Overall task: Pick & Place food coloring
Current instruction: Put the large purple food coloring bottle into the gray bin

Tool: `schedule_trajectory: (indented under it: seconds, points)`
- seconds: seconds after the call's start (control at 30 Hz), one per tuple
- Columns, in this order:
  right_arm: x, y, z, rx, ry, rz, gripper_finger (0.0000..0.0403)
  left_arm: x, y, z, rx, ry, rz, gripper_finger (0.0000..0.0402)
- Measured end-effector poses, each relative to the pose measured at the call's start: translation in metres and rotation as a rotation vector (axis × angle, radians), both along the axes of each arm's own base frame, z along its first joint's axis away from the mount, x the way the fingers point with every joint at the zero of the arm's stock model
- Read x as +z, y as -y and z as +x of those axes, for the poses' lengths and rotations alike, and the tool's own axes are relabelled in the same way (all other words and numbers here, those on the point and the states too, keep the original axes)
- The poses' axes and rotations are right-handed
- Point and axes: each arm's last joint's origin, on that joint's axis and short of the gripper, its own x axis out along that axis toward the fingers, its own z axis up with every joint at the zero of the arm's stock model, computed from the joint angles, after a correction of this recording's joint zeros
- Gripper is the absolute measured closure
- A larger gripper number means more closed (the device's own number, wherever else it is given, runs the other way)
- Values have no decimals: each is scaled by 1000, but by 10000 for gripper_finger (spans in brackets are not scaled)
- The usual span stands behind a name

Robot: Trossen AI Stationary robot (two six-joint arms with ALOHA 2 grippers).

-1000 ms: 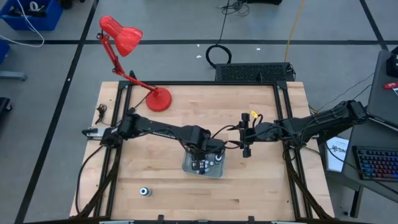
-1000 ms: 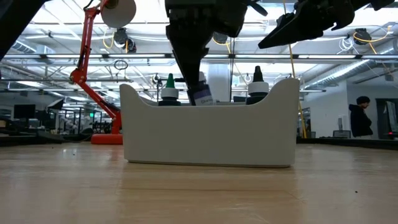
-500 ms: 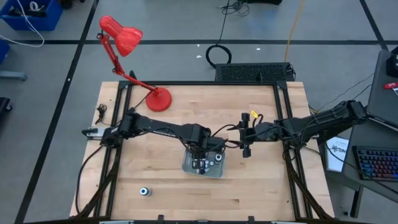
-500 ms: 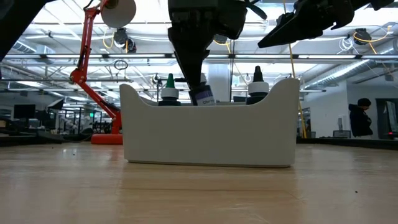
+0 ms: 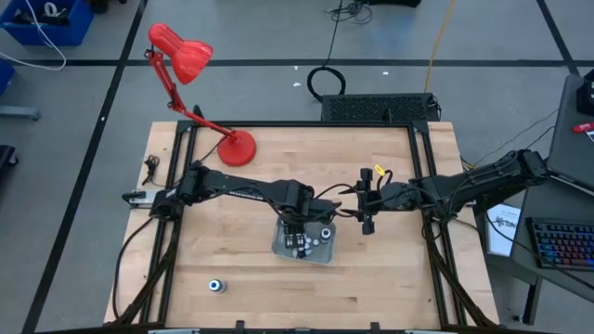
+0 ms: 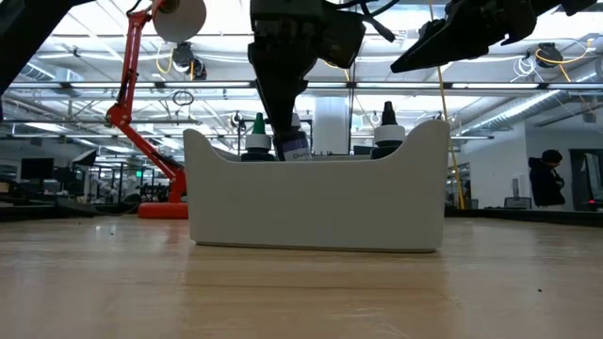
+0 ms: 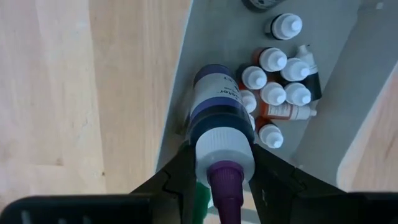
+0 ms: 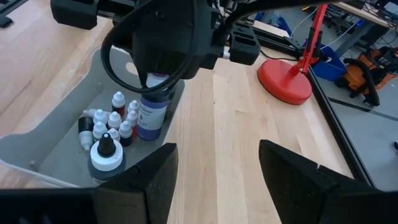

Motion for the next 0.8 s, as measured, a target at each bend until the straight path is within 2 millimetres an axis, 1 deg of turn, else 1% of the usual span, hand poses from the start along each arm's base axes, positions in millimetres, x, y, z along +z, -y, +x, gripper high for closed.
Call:
schedule_trajectory:
  seconds: [0.13, 0.23, 0.3, 0.4, 0.7, 0.73, 0.8]
  points:
    - [0, 0, 0, 0, 0, 0, 190, 0, 0, 0, 8, -4, 0, 279]
    - [0, 0, 0, 0, 0, 0, 190, -4, 0, 1, 7, -18, -12, 279]
    - [0, 0, 0, 0, -2, 0, 190, -11, 1, 3, 2, -34, -15, 279]
    - [0, 0, 0, 0, -3, -1, 190, -17, 1, 4, 2, -55, -16, 279]
    - [0, 0, 0, 0, 2, 0, 190, -18, 1, 5, 3, -55, -20, 278]
    - [0, 0, 0, 0, 1, 1, 190, -18, 1, 5, 7, -53, -20, 274]
    - [0, 0, 0, -2, 2, 3, 190, -18, 1, 6, 20, -46, -17, 241]
